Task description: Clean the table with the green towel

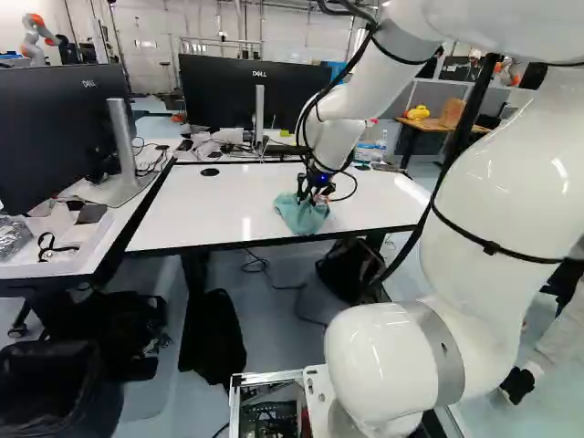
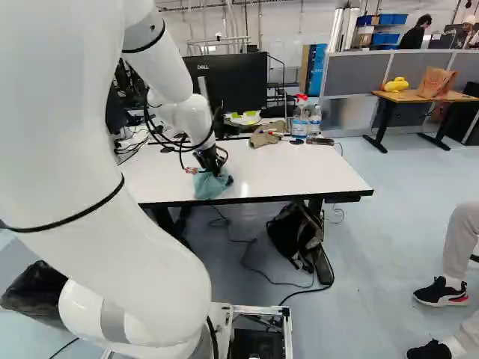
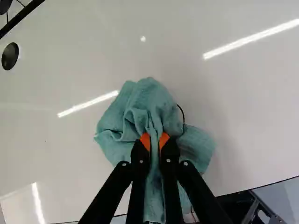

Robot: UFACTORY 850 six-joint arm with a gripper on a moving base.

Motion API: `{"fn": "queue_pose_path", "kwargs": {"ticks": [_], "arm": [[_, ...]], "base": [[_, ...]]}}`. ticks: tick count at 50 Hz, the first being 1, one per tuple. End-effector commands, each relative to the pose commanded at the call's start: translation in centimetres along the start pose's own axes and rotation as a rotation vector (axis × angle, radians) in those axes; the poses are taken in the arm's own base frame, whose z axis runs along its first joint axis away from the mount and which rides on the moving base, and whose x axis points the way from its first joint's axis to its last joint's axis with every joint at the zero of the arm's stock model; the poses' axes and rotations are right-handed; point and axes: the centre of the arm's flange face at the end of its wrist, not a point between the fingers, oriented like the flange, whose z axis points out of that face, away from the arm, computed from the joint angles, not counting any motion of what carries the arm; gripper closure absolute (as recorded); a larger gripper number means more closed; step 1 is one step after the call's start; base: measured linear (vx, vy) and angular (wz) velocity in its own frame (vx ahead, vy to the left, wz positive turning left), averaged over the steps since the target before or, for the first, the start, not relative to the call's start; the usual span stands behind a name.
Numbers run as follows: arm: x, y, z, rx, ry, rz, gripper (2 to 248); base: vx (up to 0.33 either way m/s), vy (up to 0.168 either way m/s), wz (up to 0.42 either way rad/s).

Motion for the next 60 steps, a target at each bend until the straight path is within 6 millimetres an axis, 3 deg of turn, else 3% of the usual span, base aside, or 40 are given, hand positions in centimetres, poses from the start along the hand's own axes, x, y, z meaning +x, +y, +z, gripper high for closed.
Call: {"fn": "queue_pose_path", "kwargs": {"ticks": [21,40,60], "arm": [[0.9,3.2,-0.4,-0.029,0.016,0.068,209],[4.1,5.3,0.4,-0.049,0.033,0.12,209],[7.9,6.2,1.8,-0.057,0.051,0.145,209]], "base": [[0.0,0.0,0.0],[0.0,0.0,0.0],[0.0,0.0,0.0]]}}
